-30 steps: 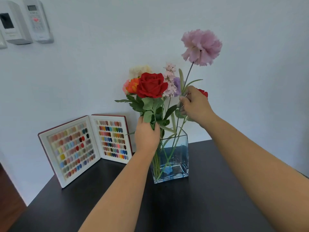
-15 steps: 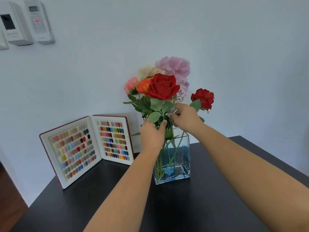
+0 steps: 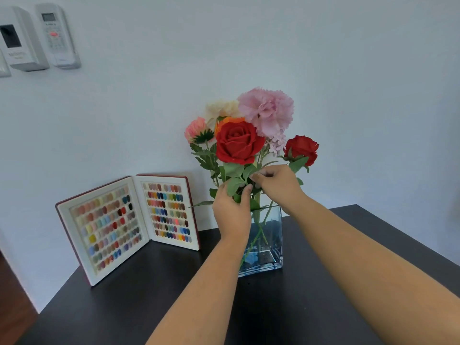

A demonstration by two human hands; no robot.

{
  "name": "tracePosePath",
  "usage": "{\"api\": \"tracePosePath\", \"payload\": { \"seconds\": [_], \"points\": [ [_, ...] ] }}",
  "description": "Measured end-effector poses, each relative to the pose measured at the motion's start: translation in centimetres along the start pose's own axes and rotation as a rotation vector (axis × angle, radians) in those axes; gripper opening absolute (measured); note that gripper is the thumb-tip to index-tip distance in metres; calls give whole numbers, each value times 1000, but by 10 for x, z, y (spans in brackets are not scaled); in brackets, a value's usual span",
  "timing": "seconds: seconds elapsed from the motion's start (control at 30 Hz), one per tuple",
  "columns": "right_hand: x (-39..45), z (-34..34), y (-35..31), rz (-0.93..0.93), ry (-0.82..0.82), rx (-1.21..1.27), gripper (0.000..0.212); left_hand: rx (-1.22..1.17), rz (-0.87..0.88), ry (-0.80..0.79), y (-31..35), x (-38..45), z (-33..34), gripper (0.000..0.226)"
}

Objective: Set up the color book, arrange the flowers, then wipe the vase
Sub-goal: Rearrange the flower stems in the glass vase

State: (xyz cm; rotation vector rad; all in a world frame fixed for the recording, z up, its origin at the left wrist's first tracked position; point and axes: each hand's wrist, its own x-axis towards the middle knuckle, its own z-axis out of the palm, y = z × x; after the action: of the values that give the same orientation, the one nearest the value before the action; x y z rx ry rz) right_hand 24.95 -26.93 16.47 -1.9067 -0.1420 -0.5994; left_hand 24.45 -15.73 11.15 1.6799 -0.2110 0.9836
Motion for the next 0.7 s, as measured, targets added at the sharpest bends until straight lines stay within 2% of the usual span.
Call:
{"api": "tracePosePath", "payload": {
  "seconds": [0.13, 0.3, 0.47, 0.53, 0.6, 0.7],
  "points": [
    [2, 4, -3, 60, 58, 37, 19, 36, 33, -10, -2, 3, 3, 8],
    [0, 6, -1, 78, 35, 56, 21, 87, 77, -92, -7, 3, 2, 11],
    [-4, -5, 0, 82, -16, 121, 42, 131, 99, -151, -9, 9, 3, 18],
    [-7, -16, 9, 54, 54, 120, 37, 107, 70, -177, -11, 12, 4, 21],
    [-13, -26, 26, 23, 208, 108, 30, 93, 8, -198, -12, 13, 3, 25],
    [-22, -34, 56, 120, 368, 142, 23, 89, -39, -216, -14, 15, 3, 27]
  ]
}}
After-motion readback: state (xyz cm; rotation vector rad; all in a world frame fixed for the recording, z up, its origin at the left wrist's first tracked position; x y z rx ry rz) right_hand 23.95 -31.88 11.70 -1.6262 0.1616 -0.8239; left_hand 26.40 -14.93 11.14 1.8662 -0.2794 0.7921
